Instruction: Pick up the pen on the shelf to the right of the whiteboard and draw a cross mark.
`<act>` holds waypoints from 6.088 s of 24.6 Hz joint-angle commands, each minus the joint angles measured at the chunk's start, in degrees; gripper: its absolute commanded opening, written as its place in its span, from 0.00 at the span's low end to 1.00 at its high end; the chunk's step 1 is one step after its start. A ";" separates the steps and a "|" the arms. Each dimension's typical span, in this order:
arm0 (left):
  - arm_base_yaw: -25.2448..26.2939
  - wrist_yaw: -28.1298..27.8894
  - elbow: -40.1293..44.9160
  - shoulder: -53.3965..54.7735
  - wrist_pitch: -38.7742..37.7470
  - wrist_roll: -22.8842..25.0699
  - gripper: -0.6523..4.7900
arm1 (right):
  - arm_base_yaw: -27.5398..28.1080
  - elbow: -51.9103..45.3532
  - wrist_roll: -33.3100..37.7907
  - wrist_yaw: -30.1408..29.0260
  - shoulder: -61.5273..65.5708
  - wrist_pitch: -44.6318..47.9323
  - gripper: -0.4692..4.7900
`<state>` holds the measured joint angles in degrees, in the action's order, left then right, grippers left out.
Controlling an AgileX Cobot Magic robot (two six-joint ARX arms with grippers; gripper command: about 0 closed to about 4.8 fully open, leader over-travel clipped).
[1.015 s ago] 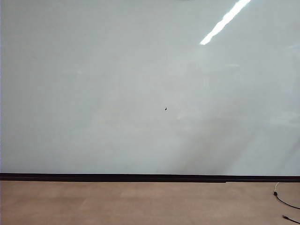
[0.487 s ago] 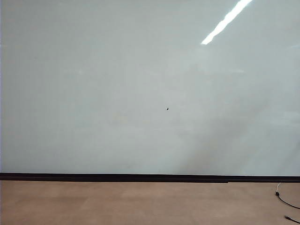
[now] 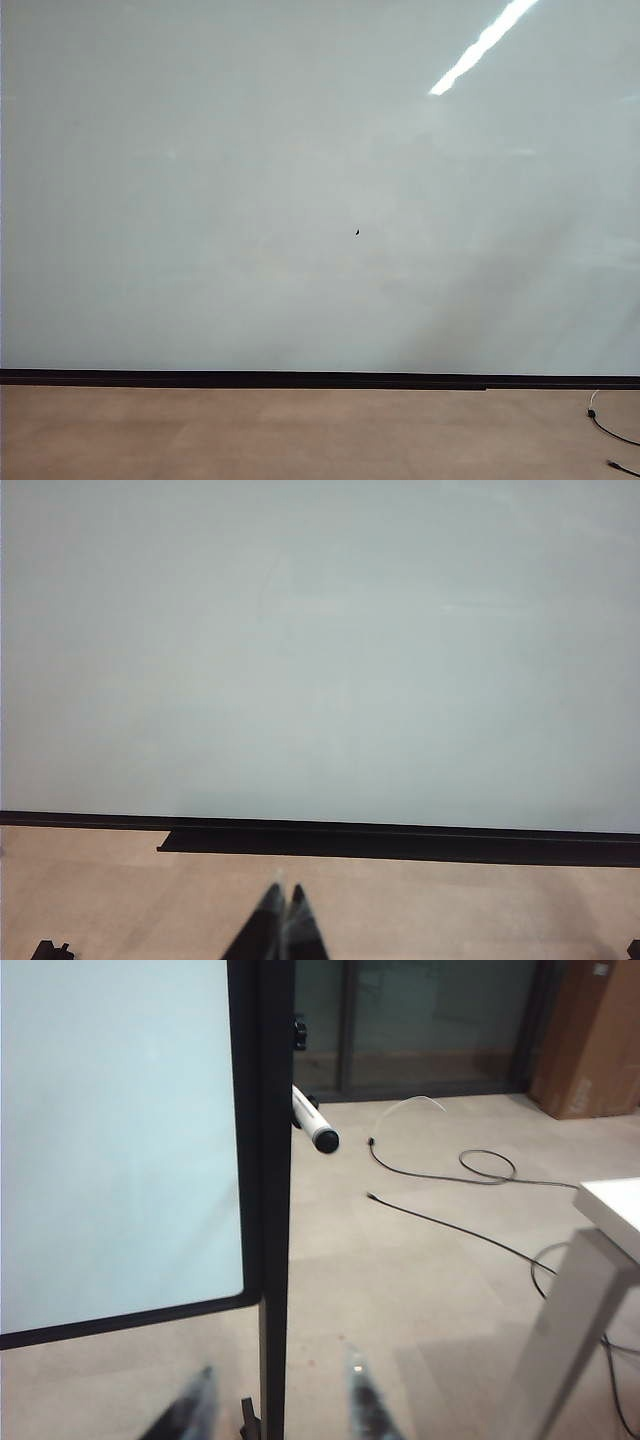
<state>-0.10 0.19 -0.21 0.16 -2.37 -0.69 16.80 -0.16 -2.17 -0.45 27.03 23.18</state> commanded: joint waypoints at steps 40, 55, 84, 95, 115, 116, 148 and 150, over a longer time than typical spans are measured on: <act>-0.02 0.02 -0.17 0.02 0.72 0.24 0.11 | 14.84 20.17 -5.68 -26.77 65.44 52.39 0.72; -0.02 0.02 -0.17 0.02 0.72 0.24 0.11 | 14.45 34.45 7.89 -34.45 82.38 57.72 0.71; -0.02 0.02 -0.17 0.02 0.72 0.24 0.11 | 11.02 45.20 9.44 -35.17 91.23 57.40 0.67; -0.02 0.02 -0.17 0.02 0.72 0.24 0.11 | 11.02 46.07 9.42 -33.99 91.23 56.26 0.60; -0.02 0.02 -0.17 0.02 0.72 0.24 0.11 | 10.97 46.38 8.15 -32.94 91.23 55.04 0.46; -0.02 0.02 -0.17 0.02 0.72 0.22 0.11 | 10.97 46.36 8.15 -32.94 91.23 55.04 0.46; -0.02 0.02 -0.17 0.02 0.72 0.24 0.11 | 10.95 46.38 8.17 -34.23 91.23 56.33 0.31; -0.02 0.02 -0.17 0.02 0.72 0.24 0.11 | 10.95 46.36 8.17 -34.38 91.23 56.33 0.30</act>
<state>-0.10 0.19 -0.21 0.16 -2.37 -0.69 27.75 46.06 6.00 -34.39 118.48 78.59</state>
